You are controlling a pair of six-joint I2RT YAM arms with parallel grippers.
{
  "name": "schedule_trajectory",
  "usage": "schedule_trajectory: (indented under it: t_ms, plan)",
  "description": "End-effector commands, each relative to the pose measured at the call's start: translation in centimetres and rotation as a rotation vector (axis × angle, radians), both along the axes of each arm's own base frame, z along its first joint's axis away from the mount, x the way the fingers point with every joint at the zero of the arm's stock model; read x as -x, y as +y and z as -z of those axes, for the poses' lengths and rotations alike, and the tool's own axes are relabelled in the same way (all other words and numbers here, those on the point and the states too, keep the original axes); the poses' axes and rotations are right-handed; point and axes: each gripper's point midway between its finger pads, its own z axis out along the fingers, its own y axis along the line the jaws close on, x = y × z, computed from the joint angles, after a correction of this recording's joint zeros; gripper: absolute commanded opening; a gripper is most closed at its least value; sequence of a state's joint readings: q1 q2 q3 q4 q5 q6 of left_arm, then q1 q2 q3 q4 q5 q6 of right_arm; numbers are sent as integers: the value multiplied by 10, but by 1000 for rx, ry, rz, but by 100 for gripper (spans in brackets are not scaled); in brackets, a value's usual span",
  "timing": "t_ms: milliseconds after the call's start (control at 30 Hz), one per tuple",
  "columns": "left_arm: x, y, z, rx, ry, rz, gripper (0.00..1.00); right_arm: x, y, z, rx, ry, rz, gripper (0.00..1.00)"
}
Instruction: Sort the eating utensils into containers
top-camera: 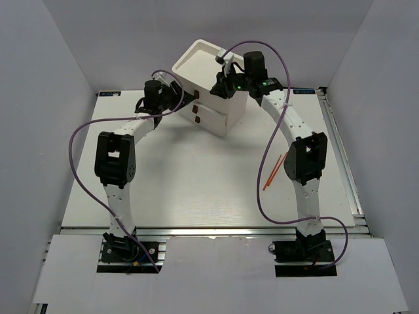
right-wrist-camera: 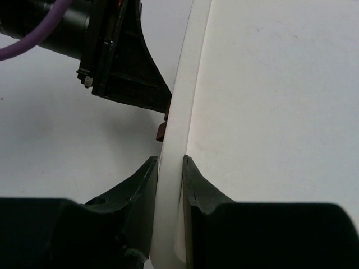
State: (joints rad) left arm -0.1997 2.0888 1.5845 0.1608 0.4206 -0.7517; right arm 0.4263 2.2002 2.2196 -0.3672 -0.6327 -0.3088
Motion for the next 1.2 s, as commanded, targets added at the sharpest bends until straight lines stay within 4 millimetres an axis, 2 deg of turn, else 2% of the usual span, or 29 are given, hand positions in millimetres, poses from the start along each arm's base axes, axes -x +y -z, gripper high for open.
schedule_trajectory:
  t_ms: [0,167,267,300,333,400,433,767,833,867,900,933,967,1000,1033,1100,1167]
  plan:
    - [-5,-14,-38,51,-92,37,55,87,49,2,-78,245,-277,0]
    - [-8,-16,-38,69,-89,36,53,89,51,2,-93,272,-281,0]
    - [-9,-17,-43,91,-89,30,46,89,51,4,-93,286,-278,0]
    - [-10,-17,-44,104,-84,23,40,89,51,4,-95,286,-279,0]
    - [-12,-17,-46,121,-79,13,28,89,51,5,-94,289,-278,0]
    - [-12,-19,-51,149,-90,16,14,89,51,5,-97,293,-278,0]
    - [-11,-19,-49,169,-80,13,0,90,51,6,-96,298,-279,0]
    - [-13,-18,-58,181,-107,17,0,88,50,10,-84,292,-268,0]
    - [-10,-16,-65,161,-135,26,0,86,48,11,-80,287,-259,0]
    - [-7,-12,-60,152,-129,24,0,85,47,12,-79,288,-255,0]
    - [-3,-6,-72,134,-163,17,0,83,46,13,-77,287,-248,0]
    - [-1,-1,-73,126,-165,3,0,82,46,13,-74,283,-246,0]
    - [2,5,-72,118,-162,-9,6,81,44,13,-74,279,-241,0]
    - [6,16,-60,103,-141,-28,10,80,44,14,-72,283,-239,0]
    - [12,21,-73,100,-162,-40,13,79,43,14,-72,281,-239,0]
    - [20,31,-62,84,-141,-52,23,79,42,15,-70,279,-237,0]
    - [28,37,-65,70,-149,-57,25,78,41,15,-68,280,-233,0]
